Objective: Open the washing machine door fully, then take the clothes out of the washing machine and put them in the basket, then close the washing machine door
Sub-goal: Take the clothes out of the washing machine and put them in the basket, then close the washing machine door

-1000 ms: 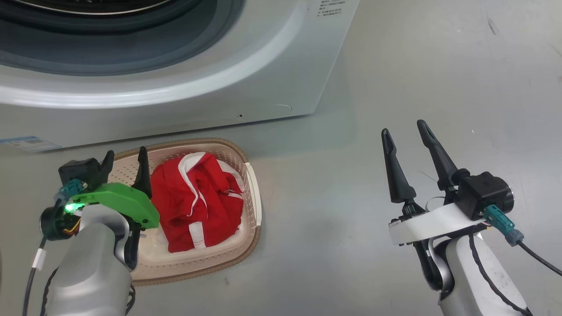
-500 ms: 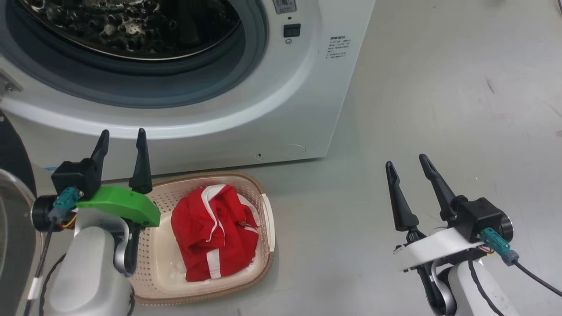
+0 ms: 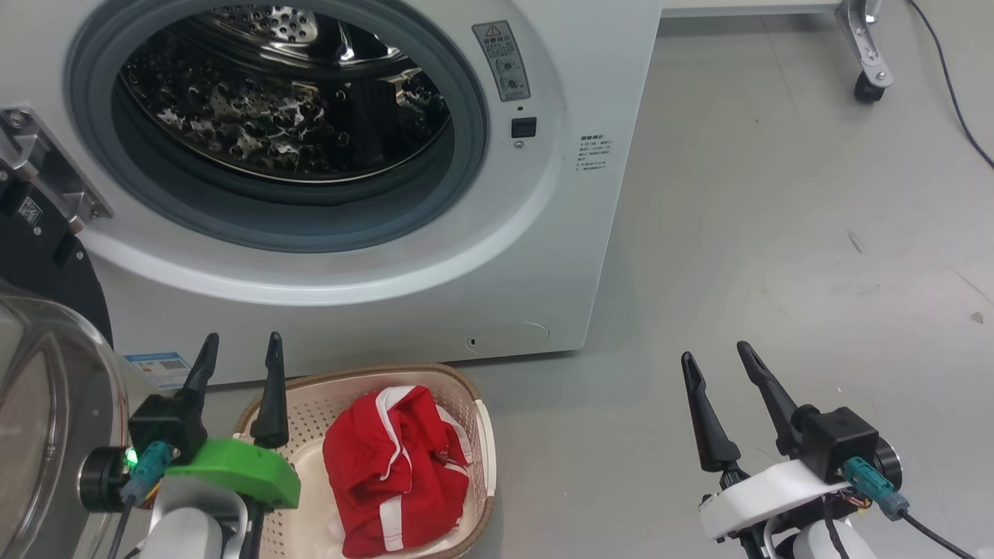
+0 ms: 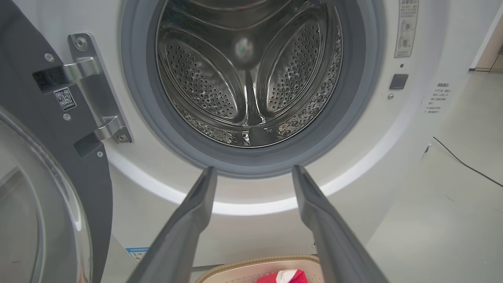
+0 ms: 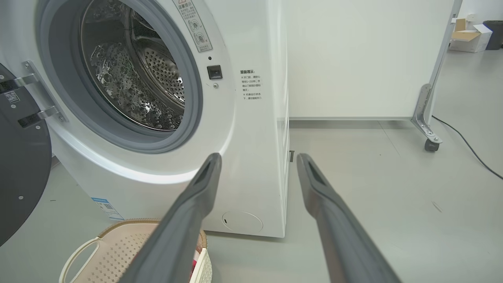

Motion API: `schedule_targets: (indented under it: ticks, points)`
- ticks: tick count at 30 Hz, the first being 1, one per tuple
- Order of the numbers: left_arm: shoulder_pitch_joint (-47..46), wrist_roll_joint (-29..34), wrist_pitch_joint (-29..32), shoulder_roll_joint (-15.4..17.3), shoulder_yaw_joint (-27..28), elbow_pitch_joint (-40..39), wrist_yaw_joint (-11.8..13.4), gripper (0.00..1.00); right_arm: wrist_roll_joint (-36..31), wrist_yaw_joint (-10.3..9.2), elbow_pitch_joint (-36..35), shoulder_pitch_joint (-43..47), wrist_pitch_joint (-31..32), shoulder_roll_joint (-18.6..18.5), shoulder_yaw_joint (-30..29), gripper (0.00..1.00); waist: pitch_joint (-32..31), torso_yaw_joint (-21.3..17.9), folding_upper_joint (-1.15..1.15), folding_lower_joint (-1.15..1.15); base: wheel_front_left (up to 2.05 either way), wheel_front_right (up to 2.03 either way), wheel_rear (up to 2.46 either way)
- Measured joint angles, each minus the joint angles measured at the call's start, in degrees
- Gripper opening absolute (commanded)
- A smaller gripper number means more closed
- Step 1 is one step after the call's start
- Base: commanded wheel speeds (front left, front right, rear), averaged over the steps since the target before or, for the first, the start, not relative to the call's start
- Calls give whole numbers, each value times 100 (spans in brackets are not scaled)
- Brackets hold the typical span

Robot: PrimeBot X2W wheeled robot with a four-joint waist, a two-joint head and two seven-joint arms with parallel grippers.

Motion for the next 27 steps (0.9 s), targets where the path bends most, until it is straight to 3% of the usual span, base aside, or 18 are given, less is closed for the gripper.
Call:
schedule_targets:
  ticks: [12,27]
  points:
    - [1152,21,0,-9,-180,-452,124,100,98,-100,20,512,1,12,-14,100,-607,-2,0,0,0,0,0]
    - [1847,20,0,-10,-312,-1000,378,100,98,-153,-85,711,1,19,-27,100,-776,66,0,0,0,0,0]
